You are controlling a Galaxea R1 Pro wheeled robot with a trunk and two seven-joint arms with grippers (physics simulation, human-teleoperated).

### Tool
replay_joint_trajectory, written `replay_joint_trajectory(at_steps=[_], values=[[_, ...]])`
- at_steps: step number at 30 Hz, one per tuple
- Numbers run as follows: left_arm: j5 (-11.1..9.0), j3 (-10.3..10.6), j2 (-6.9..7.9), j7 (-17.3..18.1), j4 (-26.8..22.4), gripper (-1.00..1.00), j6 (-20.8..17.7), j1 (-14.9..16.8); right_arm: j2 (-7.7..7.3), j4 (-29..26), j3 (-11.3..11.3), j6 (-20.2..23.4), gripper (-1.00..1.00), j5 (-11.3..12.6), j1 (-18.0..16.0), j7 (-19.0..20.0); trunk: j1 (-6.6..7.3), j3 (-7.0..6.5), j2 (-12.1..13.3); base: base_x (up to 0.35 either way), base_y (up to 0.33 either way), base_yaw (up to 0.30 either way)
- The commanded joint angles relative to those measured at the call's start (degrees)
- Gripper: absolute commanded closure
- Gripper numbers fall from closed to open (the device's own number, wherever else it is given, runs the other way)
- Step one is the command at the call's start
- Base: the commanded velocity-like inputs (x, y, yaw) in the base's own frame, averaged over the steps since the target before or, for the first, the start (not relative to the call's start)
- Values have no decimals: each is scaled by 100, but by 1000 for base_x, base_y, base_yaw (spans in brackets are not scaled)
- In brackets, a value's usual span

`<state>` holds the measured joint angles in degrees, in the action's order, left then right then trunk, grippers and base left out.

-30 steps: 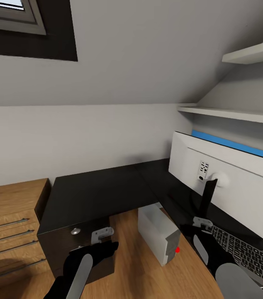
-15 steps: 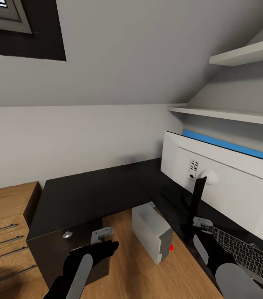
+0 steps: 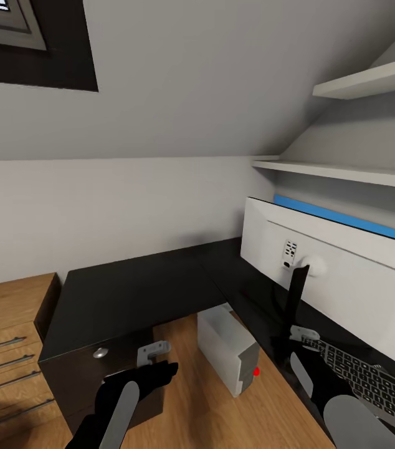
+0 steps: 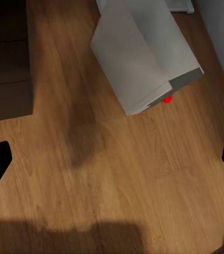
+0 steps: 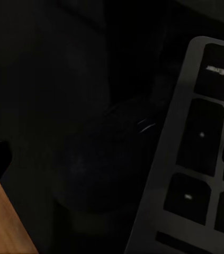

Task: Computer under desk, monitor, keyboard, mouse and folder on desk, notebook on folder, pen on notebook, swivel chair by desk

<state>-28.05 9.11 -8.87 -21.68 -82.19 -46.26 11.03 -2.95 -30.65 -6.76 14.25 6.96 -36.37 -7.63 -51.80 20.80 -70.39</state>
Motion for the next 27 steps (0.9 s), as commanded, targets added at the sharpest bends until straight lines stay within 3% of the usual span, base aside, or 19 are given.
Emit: replay_joint_trajectory(at_steps=[1,27], values=[[-62,3,2,-53,-4,-100,-13,4,0,-11,9,25,-100,60,-2,-28,0,7,-4,0,0,-1],[-60,-5,17,-46,41,-100,-5,4,27,-21,63,2,-100,24,-2,-44,0,7,-4,0,6,0]])
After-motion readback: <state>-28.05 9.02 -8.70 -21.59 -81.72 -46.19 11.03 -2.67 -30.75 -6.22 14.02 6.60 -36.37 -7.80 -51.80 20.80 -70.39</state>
